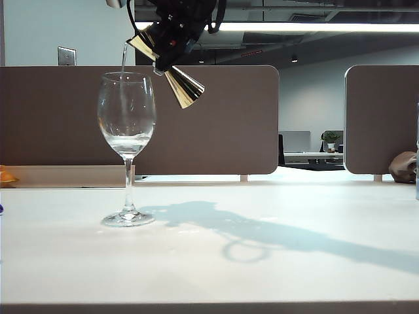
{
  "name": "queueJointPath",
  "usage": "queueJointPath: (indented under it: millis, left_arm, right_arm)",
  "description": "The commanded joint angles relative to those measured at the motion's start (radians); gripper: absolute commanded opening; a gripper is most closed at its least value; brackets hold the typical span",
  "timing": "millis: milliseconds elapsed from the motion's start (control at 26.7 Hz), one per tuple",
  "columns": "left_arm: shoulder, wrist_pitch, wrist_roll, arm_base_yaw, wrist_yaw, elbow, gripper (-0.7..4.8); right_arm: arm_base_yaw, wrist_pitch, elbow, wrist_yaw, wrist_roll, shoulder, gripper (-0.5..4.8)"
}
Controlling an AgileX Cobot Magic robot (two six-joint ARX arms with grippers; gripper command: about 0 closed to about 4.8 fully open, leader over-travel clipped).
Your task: Pick up the jigger and pour the water inside into the glass.
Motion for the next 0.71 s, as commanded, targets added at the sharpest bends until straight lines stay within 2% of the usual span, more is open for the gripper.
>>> queueJointPath:
  millis: [37,525,712]
  left_arm:
    - [0.001,-0.001,0.007,0.002,0.004,0.000,-0.05]
    - [0.001,-0.001,0.007,0.002,0.004,0.000,-0.05]
    - [0.000,-0.002,0.007,0.002,0.004,0.000,-0.05]
  right_arm:
    - [0.004,0.019,0.008,0.025,-0.051,-0.007,-0.01]
    - [0.004,0.032,0.008,0.045,-0.259,-0.007,-0.01]
    - [0.004,0.060,0.008,0.053,-0.382,-0.007,-0.01]
